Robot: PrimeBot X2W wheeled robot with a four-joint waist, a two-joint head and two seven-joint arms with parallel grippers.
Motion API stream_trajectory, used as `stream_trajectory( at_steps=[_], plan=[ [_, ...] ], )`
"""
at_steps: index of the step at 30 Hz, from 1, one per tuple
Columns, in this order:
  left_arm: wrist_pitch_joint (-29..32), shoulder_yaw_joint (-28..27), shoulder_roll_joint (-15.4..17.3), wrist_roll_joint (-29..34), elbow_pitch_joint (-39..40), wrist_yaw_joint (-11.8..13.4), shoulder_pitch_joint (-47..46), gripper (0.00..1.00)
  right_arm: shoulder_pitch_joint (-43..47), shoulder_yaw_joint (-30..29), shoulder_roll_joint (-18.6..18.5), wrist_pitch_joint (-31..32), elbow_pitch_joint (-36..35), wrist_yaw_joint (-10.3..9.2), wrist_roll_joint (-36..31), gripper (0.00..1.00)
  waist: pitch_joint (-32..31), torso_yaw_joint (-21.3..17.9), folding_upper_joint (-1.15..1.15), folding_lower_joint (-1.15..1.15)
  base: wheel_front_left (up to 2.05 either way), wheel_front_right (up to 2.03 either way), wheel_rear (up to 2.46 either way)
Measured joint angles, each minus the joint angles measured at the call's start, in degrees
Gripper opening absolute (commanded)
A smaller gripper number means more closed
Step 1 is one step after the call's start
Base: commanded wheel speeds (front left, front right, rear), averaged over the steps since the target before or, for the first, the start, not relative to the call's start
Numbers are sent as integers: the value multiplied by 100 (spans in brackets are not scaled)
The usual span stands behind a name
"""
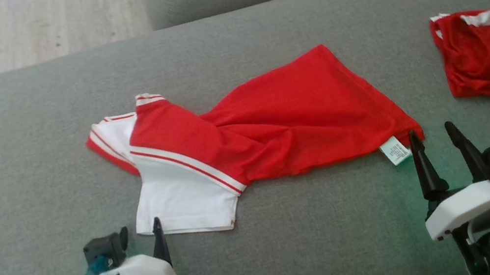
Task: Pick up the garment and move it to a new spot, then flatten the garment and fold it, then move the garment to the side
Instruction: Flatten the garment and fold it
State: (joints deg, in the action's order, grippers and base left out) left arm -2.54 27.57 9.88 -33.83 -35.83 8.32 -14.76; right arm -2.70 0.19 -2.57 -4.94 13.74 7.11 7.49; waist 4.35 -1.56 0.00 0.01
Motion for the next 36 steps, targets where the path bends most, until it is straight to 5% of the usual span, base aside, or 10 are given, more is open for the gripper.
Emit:
stream_trajectory(
  at_steps=[9,10,12,13,25,34,36],
  plan=[
    [248,68,-58,-7,-411,-136,-306,100,-19,-113,-1,4,94,0,-102,100,135,-188,0,-1,0,0,0],
    [249,81,-67,-7,-437,-159,-328,87,-20,-156,0,37,102,0,-141,100,145,-194,0,-1,0,0,0],
    [255,132,-101,-7,-482,-185,-394,38,-36,-271,-1,129,141,0,-193,100,172,-199,0,-1,0,0,0],
    [256,175,-126,-7,-498,-186,-419,3,-55,-310,-1,188,174,0,-229,100,188,-199,0,-1,0,0,0],
    [-163,237,-223,-2,-431,-275,-554,0,-1309,-933,-1,857,1403,0,-861,100,486,-10,0,-1,0,0,0],
    [-385,212,-180,-4,0,-120,-330,0,-1721,-994,-8,1102,2488,0,-1044,100,578,276,0,-1,0,0,0],
    [-397,209,-154,-5,125,-75,-238,0,-1809,-972,-21,1109,2630,0,-1051,63,573,301,0,-1,0,0,0]
  ],
)
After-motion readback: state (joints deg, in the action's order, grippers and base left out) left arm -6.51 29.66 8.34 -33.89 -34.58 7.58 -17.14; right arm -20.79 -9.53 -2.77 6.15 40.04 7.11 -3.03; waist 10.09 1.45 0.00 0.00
